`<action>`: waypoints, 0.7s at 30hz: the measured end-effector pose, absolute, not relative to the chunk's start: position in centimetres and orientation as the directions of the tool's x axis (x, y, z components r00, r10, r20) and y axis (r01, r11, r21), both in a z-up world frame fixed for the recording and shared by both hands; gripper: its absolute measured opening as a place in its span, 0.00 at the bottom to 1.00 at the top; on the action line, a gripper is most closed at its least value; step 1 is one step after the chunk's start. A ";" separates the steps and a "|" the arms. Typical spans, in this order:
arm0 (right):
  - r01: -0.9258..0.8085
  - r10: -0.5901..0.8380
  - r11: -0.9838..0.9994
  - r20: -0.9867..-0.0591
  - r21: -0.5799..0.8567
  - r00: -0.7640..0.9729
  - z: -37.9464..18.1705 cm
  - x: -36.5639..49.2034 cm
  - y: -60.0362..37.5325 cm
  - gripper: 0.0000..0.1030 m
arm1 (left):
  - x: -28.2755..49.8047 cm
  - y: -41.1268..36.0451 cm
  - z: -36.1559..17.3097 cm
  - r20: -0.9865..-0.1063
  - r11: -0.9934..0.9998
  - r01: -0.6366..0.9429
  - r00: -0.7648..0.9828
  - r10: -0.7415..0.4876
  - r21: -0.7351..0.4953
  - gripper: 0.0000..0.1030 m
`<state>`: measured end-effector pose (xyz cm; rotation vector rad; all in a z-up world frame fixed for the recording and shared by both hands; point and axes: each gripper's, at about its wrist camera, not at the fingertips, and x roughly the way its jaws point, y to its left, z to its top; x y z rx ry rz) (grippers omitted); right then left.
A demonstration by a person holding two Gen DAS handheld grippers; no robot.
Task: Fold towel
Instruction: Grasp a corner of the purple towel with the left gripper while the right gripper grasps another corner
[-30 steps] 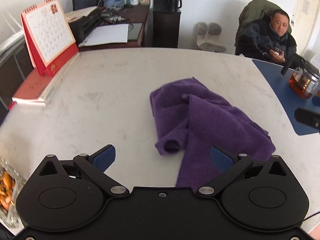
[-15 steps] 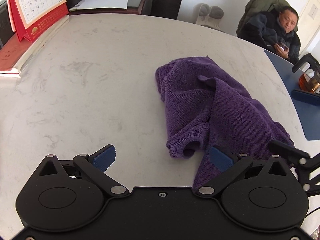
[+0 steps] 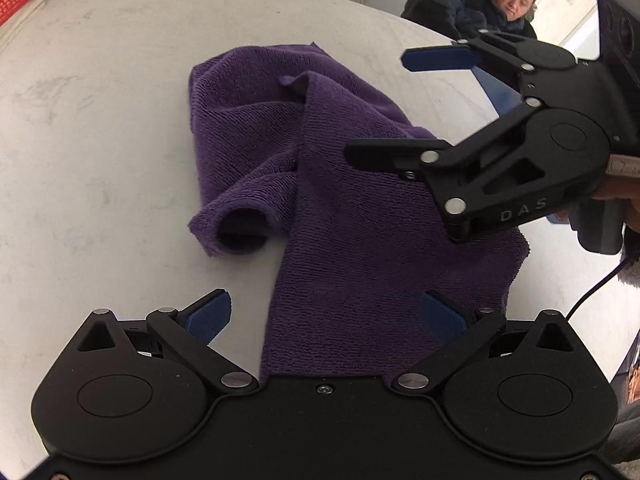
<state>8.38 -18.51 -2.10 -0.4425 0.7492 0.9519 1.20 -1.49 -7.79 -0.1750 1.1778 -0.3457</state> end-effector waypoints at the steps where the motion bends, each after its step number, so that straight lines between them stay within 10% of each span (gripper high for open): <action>1: -0.860 0.570 0.511 -0.748 -0.002 0.340 -2.3 8.6 -18.3 0.99 | 1.2 -1.7 -7.9 -0.873 0.933 0.180 0.334 -0.357 -0.312 0.99; 10: -0.885 0.571 0.449 -0.801 0.121 0.180 -5.2 10.0 -17.6 0.76 | 0.7 -2.5 -7.8 -0.875 0.938 0.221 0.352 -0.333 -0.268 0.91; 14: -0.901 0.568 0.419 -0.807 0.114 0.162 -5.1 9.8 -18.1 0.54 | 0.5 -2.5 -7.2 -0.879 0.943 0.227 0.361 -0.312 -0.242 0.68; 21: -0.921 0.572 0.377 -0.807 0.098 0.148 -5.3 10.5 -18.4 0.49 | 0.7 -2.5 -7.0 -0.885 0.953 0.191 0.363 -0.292 -0.237 0.34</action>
